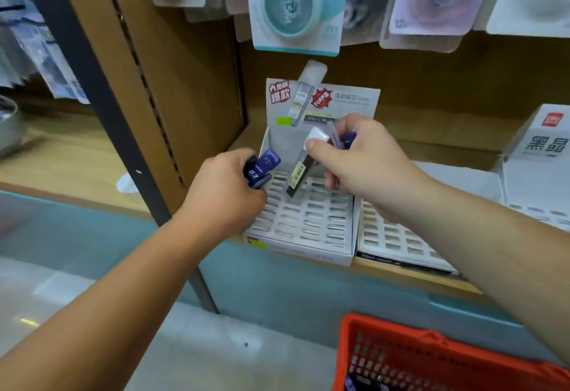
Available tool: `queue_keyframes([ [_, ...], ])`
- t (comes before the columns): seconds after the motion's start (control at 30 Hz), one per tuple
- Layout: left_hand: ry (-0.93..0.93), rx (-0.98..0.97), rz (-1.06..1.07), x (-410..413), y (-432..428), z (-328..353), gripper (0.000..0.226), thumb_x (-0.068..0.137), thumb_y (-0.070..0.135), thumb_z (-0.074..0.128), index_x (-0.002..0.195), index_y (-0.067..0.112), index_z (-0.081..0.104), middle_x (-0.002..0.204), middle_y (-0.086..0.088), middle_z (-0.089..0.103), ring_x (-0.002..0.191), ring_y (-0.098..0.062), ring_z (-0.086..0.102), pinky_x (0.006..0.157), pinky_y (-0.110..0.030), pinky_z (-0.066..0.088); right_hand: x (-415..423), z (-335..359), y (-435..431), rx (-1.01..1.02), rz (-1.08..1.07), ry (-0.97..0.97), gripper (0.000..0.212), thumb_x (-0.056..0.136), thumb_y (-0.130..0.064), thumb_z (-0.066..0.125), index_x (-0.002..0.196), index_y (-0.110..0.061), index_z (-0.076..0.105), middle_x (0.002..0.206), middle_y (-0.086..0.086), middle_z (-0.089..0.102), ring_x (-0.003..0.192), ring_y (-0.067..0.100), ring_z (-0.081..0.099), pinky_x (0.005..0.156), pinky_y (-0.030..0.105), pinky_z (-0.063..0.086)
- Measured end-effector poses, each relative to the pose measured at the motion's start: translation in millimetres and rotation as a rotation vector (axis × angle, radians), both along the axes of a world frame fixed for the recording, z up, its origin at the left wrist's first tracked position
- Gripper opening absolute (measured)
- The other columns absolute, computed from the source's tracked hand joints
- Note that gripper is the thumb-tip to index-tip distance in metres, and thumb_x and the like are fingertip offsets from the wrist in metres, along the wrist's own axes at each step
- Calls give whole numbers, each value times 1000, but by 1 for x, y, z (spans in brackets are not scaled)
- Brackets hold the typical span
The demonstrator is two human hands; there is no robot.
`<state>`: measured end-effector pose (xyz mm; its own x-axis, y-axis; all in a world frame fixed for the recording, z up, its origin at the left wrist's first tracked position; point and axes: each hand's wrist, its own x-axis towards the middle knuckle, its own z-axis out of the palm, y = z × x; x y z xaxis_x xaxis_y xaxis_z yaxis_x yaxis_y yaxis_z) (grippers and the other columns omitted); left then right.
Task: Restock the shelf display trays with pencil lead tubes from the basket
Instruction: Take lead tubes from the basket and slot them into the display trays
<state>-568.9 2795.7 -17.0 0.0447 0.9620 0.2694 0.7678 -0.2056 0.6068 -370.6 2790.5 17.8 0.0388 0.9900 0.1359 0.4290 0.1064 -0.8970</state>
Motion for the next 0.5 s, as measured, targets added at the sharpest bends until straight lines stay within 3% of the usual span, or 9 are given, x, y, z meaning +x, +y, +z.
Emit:
queue_keyframes([
  [0.07, 2, 92, -14, 1, -2, 7, 25, 83, 15, 78, 77, 25, 56, 85, 1, 56, 76, -19, 56, 63, -35, 46, 3, -2, 1, -37, 6, 3, 18, 100, -33, 65, 105, -18, 55, 62, 12, 67, 51, 19, 62, 57, 35, 48],
  [0.13, -118, 94, -56, 7, -7, 17, 25, 82, 22, 85, 81, 27, 60, 89, 2, 60, 76, -16, 59, 65, -33, 52, 5, -2, 2, -60, -12, 31, 18, 101, -34, 64, 107, -20, 53, 61, 16, 68, 41, 16, 55, 52, 31, 41],
  [0.27, -176, 39, -132, 27, -14, 16, 27, 77, 28, 90, 89, 21, 66, 82, 0, 69, 75, -20, 67, 72, -47, 60, 2, 4, -1, -134, 26, 225, 26, 101, -30, 66, 115, -13, 53, 75, 28, 71, 38, 21, 44, 40, 25, 30],
  [0.37, -236, -2, -153, 27, -11, 11, 20, 81, 21, 85, 91, 22, 68, 78, 0, 71, 71, -19, 69, 69, -45, 62, 3, 8, -4, -127, 56, 242, 35, 94, -30, 75, 118, -13, 56, 94, 19, 76, 43, 19, 53, 38, 25, 34],
  [0.5, -388, -114, -236, 22, -10, 18, 24, 84, 9, 83, 101, 21, 71, 83, -5, 75, 68, -23, 69, 59, -27, 55, 14, 9, -5, -40, 85, 110, 27, 92, -27, 77, 116, -32, 66, 111, 7, 70, 46, 13, 56, 46, 23, 48],
])
